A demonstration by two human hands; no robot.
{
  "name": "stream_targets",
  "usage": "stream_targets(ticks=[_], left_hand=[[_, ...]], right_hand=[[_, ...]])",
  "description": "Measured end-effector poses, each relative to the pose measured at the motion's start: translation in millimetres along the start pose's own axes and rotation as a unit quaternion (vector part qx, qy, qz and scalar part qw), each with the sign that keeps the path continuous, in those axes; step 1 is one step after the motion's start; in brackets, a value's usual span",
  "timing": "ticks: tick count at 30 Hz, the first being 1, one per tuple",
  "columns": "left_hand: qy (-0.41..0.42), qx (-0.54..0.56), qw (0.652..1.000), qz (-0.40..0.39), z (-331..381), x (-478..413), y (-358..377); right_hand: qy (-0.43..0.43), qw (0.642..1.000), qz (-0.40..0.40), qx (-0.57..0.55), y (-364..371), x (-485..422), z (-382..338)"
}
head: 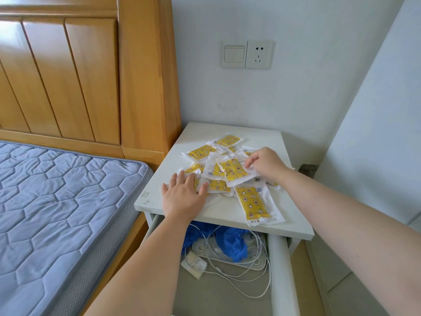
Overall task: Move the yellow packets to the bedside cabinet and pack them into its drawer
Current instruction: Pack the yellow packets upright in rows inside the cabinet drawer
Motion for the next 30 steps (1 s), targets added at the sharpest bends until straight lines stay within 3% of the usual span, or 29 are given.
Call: stream_targets(ticks=[4,9,14,20,23,27,30], left_hand=[[0.001,0.002,1.0,0.002,-1,0,1],[0.001,0.0,1.0,0.007,0,-3,2],[0.001,-0.005,1.0,0.013,-1,-3,5],[0.002,-0.011,1.0,0.02,-2,-4,7],[0.003,-0.011,1.0,0.024,-2,-3,6],[0.005,-0.01,1.0,0.026,-2,-3,6],[0.005,-0.009,1.0,0.025,-2,-2,5]], right_hand=[[-0.011,0.994,0.094,0.048,1,-12,-17],[0.121,0.975,-0.043,0.18,21,-26,-21],[0.16,0.96,-0.05,0.224,33,-36,-28],[0.233,0.935,-0.155,0.219,28,-33,-42],[0.22,0.936,-0.141,0.237,32,-35,-39],[0.183,0.974,-0.046,0.125,27,-33,-38],[0.168,0.984,0.035,-0.039,18,-36,-29]])
Point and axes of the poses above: each hand's wrist, its own x-axis away from the middle knuckle, its own y-axis out of the palm, z = x × y, the point moved 3 cm from there along -x, towards the middle knuckle, and after that the axes turned 10 degrees about -x, right-handed, at the moved point
